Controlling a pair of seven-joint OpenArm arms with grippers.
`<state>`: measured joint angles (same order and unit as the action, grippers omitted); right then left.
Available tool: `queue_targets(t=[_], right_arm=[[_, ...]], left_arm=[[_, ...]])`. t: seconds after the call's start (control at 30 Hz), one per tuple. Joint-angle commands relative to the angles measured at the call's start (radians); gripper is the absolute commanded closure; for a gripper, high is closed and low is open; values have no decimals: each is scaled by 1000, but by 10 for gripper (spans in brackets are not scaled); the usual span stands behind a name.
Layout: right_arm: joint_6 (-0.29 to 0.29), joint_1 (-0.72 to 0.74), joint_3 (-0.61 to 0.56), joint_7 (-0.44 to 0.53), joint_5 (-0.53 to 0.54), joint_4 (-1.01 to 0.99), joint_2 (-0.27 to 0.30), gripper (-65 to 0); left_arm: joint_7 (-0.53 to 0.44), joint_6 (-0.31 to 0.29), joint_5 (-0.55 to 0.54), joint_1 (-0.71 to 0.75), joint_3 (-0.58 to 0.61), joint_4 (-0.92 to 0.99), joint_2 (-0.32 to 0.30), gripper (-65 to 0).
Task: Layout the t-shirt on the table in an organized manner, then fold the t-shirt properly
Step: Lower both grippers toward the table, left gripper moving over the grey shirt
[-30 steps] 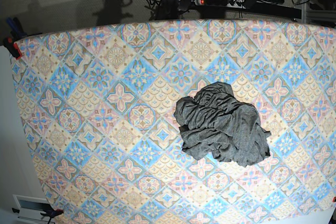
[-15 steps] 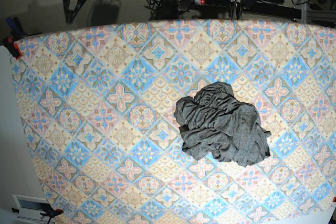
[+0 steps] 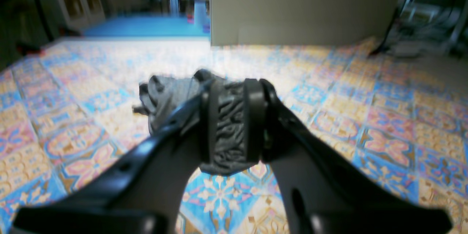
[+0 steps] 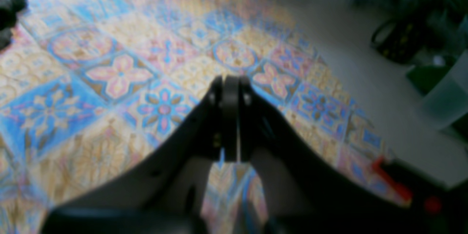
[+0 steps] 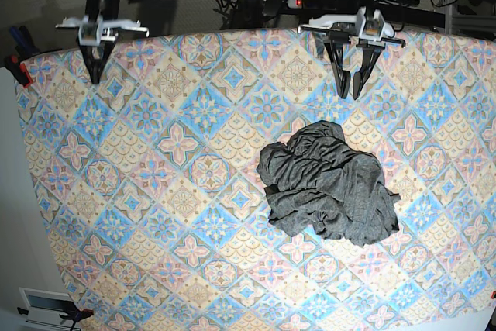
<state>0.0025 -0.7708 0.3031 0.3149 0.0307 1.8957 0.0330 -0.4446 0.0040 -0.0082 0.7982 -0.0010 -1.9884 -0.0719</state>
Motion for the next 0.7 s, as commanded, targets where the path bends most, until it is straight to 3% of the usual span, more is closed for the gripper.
queue_targets(t=[0.0, 0.1, 0.27, 0.53, 0.67], right_arm=[[-3, -8, 5, -35, 7, 38, 6, 0], [-3, -8, -28, -217, 11, 67, 8, 0], [-2, 32, -97, -376, 11, 71, 17, -14], [-2, 103, -157, -484, 11, 71, 17, -220], [-2, 116, -158, -511, 11, 69, 17, -302]], left_arm=[[23, 0, -2, -4, -1, -28, -4, -124], [134, 0, -2, -23, -24, -47, -4, -124], [301, -3, -3, -78, -96, -65, -4, -137], [530, -3, 4, -184, -127, -64, -4, -282], [666, -5, 6, -264, -127, -62, -16, -320]])
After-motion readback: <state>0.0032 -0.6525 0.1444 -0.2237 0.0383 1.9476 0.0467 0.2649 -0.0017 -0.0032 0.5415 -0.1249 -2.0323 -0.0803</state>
